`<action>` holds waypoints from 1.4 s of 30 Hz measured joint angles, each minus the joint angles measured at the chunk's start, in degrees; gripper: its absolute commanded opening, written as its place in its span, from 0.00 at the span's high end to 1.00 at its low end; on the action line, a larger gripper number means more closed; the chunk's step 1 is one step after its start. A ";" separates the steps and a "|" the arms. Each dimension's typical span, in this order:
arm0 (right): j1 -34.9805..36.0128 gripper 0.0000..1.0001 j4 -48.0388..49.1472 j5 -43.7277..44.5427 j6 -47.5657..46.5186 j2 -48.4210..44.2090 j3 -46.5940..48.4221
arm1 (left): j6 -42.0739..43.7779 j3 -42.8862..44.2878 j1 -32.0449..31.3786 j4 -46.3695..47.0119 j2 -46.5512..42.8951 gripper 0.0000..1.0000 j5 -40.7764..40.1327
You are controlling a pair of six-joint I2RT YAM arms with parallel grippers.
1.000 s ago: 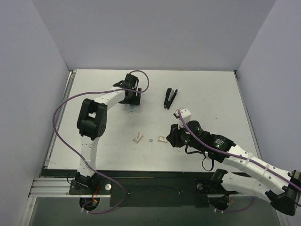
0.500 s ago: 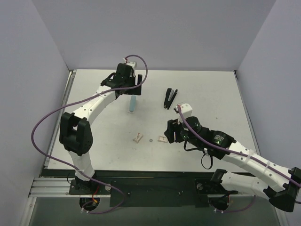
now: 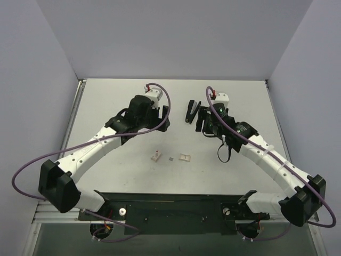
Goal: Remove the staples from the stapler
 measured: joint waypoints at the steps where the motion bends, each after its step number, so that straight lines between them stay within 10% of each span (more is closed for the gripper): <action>1: -1.25 0.40 0.04 0.26 0.44 1.46 0.94 | -0.39 -1.97 -0.46 0.74 -2.12 0.12 0.07; 17: -14.91 0.41 3.26 -2.78 7.39 27.67 17.59 | -4.37 -23.26 -2.29 8.57 -23.30 0.12 0.92; 42: -19.61 0.49 5.14 -6.49 13.22 55.56 34.49 | -4.63 -29.46 -2.38 12.26 -27.71 0.12 -1.57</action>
